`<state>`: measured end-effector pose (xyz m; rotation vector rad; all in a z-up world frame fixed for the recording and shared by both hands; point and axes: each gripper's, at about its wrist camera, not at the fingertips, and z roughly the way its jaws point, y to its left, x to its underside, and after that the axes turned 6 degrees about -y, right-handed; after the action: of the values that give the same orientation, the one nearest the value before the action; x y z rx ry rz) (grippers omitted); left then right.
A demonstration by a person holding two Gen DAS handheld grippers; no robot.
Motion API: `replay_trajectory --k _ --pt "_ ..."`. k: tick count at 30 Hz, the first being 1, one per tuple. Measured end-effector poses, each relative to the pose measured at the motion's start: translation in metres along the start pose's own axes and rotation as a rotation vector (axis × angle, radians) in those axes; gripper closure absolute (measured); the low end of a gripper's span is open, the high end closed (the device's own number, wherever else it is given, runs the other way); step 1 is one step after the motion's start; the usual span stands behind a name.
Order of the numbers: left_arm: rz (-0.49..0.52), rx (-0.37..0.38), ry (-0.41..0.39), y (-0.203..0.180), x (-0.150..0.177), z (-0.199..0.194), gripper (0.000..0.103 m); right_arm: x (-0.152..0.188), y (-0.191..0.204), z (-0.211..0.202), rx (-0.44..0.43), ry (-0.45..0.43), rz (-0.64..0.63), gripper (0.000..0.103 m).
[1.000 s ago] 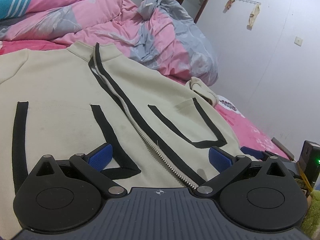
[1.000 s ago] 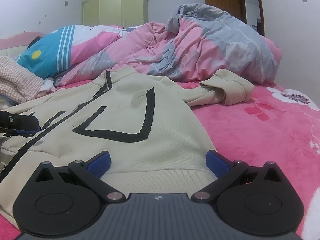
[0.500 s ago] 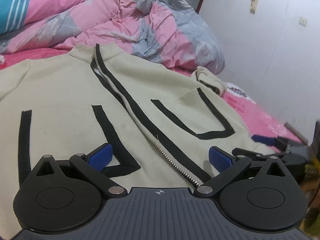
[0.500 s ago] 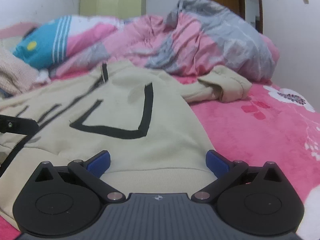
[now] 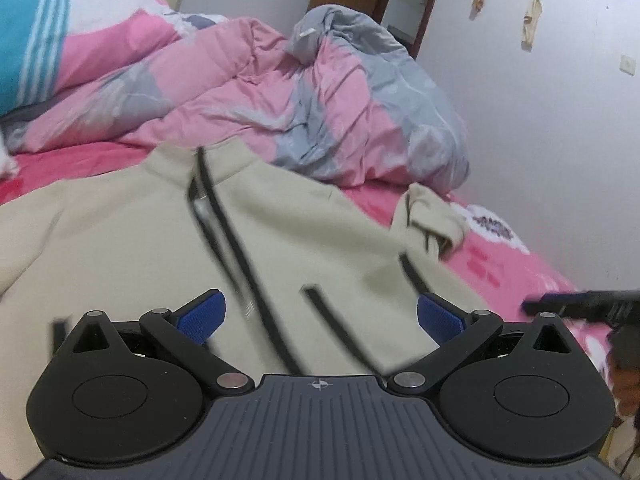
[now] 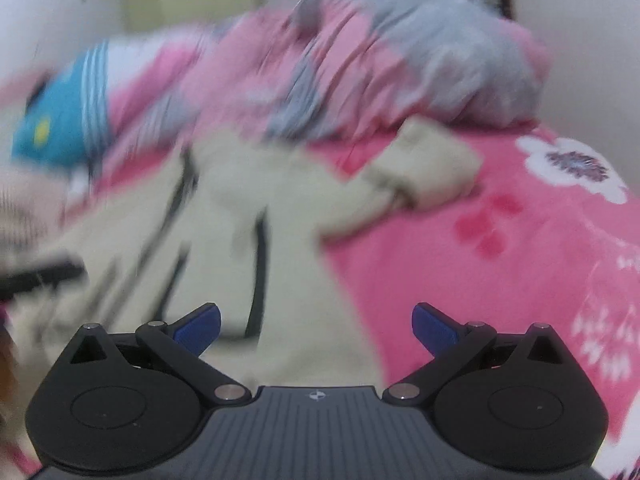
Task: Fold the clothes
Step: 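Grasp the hoodie sleeve cuff with the right gripper and lift it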
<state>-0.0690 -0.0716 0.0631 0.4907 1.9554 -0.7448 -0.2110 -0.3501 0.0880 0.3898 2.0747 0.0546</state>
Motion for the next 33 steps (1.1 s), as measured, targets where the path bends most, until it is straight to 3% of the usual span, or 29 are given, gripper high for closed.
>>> replay_trajectory --k 4,8,13,15,18,20,22,24,26,29,33 --pt "-0.083 -0.017 0.011 -0.008 -0.010 0.048 0.000 -0.047 -0.034 0.032 0.093 -0.015 0.076 0.000" --pt "-0.140 -0.042 0.021 -0.008 0.001 0.081 0.000 -0.074 -0.064 0.092 0.118 0.010 0.164 0.000" --pt "-0.249 -0.028 0.057 0.012 0.013 0.092 0.001 -0.090 -0.102 0.170 0.235 0.051 0.230 0.000" --pt "-0.271 -0.013 0.042 0.016 0.016 0.090 0.000 -0.093 -0.119 0.199 0.243 0.079 0.296 0.000" --pt "-0.274 -0.012 0.039 0.015 0.018 0.089 0.000 -0.089 -0.129 0.225 0.186 0.121 0.412 0.004" --pt "-0.267 -0.017 0.039 0.014 0.019 0.089 0.000 -0.086 -0.116 0.224 0.149 0.101 0.385 0.022" --pt "-0.263 -0.020 0.039 0.013 0.019 0.089 0.000 -0.084 -0.099 0.222 0.135 0.092 0.320 0.028" --pt "-0.260 -0.022 0.037 0.012 0.019 0.089 0.000 -0.084 -0.089 0.218 0.152 0.079 0.261 0.046" --pt "-0.261 -0.022 0.036 0.012 0.019 0.090 0.000 -0.090 -0.093 0.204 0.141 0.042 0.299 0.077" --pt "-0.256 -0.024 0.039 0.011 0.018 0.091 0.000 -0.111 -0.100 0.177 0.121 -0.047 0.322 0.085" --pt "-0.251 -0.029 0.043 0.012 0.019 0.091 0.000 -0.146 -0.115 0.147 0.165 -0.165 0.307 0.087"
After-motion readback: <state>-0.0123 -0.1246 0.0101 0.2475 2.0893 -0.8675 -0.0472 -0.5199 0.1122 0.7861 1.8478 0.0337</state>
